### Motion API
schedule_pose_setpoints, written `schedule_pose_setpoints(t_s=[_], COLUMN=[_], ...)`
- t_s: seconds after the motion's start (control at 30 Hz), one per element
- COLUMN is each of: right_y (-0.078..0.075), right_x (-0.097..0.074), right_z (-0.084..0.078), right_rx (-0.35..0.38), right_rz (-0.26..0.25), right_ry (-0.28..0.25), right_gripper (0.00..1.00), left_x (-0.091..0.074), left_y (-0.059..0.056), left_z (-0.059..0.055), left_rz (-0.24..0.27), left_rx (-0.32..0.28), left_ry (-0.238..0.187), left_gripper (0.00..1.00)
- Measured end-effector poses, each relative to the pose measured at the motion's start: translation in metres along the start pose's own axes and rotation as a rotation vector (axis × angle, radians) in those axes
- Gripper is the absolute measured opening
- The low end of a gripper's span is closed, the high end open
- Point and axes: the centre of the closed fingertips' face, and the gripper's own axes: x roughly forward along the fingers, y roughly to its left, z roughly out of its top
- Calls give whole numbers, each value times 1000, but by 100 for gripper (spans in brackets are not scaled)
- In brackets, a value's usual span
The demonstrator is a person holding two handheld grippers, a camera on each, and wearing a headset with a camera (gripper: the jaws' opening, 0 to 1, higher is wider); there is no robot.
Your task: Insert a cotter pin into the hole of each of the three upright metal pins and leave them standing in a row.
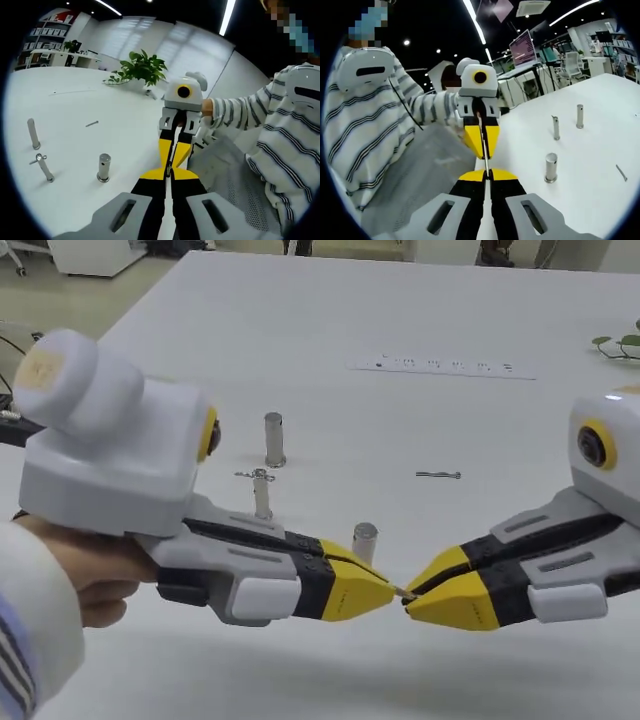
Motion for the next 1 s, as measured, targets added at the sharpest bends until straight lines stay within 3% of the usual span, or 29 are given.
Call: schedule_pose_setpoints(t_s=[0.33, 0.7, 0.77, 0.87, 0.9, 1.0], right_y=[-2, -9, -11, -15, -19, -23], right_x=[2, -4, -4, -6, -6, -7], right_z=[-4, -3, -2, -6, -10, -15], right_rx=[-59, -66, -63, -64, -69, -62], right_rz=[-44, -82, -92, -103, -112, -120], right_ry=[67, 81, 83, 99, 117, 131], right_gripper=[4, 3, 3, 3, 3, 3], left_x=[1, 4, 4, 4, 3, 2], left_y=[2, 9, 13, 20, 24, 32], left_z=[-6, 1, 3, 9, 14, 20], left_rz=[16, 52, 68, 94, 116, 161], left_rx=[62, 188, 196, 140, 159, 183], left_ry=[21, -23, -40, -85, -116, -145], left_gripper=[1, 2, 4, 10, 14, 23])
